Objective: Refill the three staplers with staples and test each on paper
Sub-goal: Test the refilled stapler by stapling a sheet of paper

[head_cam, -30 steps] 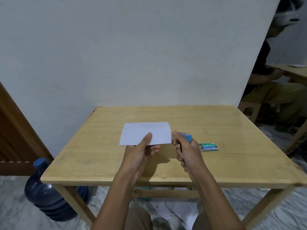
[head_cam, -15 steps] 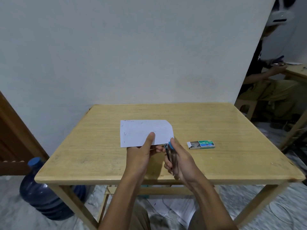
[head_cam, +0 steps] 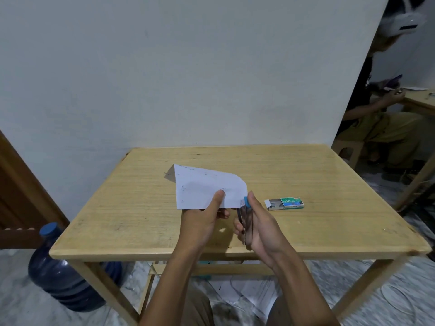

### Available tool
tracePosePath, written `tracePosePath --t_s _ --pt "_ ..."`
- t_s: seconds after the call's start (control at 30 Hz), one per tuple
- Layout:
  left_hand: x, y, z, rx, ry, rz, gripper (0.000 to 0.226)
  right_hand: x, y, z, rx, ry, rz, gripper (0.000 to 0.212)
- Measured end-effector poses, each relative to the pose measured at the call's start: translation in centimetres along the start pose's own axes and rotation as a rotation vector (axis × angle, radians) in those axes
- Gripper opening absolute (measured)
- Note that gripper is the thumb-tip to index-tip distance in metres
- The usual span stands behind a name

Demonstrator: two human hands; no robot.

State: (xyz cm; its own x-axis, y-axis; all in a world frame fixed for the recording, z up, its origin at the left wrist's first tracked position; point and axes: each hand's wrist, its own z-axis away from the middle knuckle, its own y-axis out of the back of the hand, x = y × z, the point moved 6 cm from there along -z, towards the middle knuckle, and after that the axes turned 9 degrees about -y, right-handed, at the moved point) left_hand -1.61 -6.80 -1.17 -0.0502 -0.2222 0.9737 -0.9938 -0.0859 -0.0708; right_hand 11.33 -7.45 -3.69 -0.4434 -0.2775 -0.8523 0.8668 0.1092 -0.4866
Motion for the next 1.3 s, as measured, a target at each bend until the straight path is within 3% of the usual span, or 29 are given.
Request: tracePosePath --t_s 0.13,0.27,0.37,0.5,0.67,0.77,0.97,1.07,1.2,1.3 --pt "0.5 -0.2 0.0 -0.059 -0.018 0.027 0.016 -0.4 0.2 0.1 0.044 0.009 0.018 0.053" --pt "0.2 -0.1 0.0 -0.092 0.017 0.020 0.038 -0.6 0.7 0.1 0.114 0.010 0.027 0.039" --pt "-0.1 0.0 -0.1 -0.041 0.069 0.147 0.018 -0.7 0.9 0.1 0.143 0.030 0.069 0.037" --pt "0.0 0.0 -0.1 -0.018 0.084 0.198 0.017 -0.9 1.0 0.3 0.103 0.038 0.016 0.014" --pt "0.1 -0.2 -0.2 -0.031 0.068 0.224 0.015 -1.2 0.6 0.4 0.087 0.064 0.031 0.027" --pt "0.2 -0.1 -0.3 -0.032 0.066 0.239 0.016 -1.4 0.4 0.6 0.103 0.075 0.038 0.020" --pt "-0.2 0.1 -0.4 0.016 0.096 0.325 0.019 -0.7 1.5 0.5 0.214 0.023 0.041 0.045" --pt "-0.1 0.2 -0.3 -0.013 0.114 0.373 0.020 -1.5 2.0 0.8 0.266 0.021 -0.021 0.044" --pt "-0.5 0.4 0.0 -0.108 0.182 0.337 0.039 -2.5 2.4 -0.1 0.295 -0.087 0.008 0.039" --pt "-0.3 0.7 0.2 -0.193 0.252 0.352 0.043 -3.6 2.7 -0.7 0.323 -0.017 0.031 0.040"
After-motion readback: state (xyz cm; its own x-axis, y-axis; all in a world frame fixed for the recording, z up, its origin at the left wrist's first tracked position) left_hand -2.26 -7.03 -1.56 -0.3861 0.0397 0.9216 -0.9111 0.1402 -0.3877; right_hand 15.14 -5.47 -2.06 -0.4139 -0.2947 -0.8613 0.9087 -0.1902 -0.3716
